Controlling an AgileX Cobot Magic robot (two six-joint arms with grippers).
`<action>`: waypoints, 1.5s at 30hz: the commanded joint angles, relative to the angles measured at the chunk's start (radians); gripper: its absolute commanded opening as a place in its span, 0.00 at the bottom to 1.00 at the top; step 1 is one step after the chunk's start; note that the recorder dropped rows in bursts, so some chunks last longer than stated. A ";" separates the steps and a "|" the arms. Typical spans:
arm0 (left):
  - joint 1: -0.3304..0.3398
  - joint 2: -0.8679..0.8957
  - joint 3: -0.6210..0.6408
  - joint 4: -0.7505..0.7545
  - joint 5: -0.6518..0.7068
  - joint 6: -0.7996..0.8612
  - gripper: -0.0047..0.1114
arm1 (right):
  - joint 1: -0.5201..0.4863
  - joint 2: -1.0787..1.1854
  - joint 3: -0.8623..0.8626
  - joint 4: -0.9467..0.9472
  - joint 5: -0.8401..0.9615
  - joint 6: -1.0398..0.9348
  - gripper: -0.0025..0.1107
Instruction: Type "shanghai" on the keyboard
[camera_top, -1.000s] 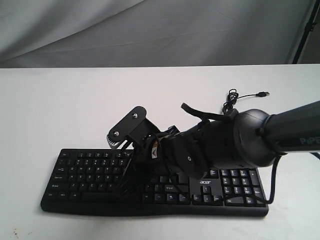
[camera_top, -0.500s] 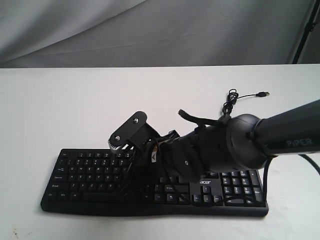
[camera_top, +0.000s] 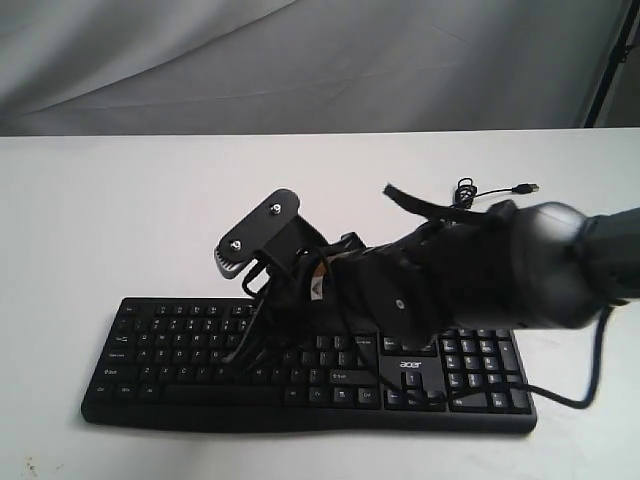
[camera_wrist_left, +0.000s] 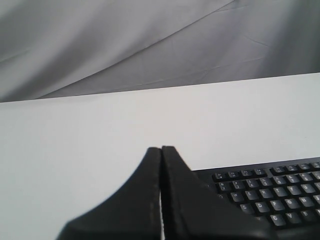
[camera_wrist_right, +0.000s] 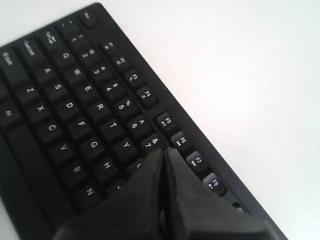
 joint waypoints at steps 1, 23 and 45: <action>-0.004 -0.003 0.004 0.001 -0.005 -0.003 0.04 | 0.027 -0.125 0.116 -0.011 -0.041 0.005 0.02; -0.004 -0.003 0.004 0.001 -0.005 -0.003 0.04 | 0.076 -0.602 0.499 0.009 -0.082 0.079 0.02; -0.004 -0.003 0.004 0.001 -0.005 -0.003 0.04 | -0.182 -1.259 0.771 0.040 -0.059 0.084 0.02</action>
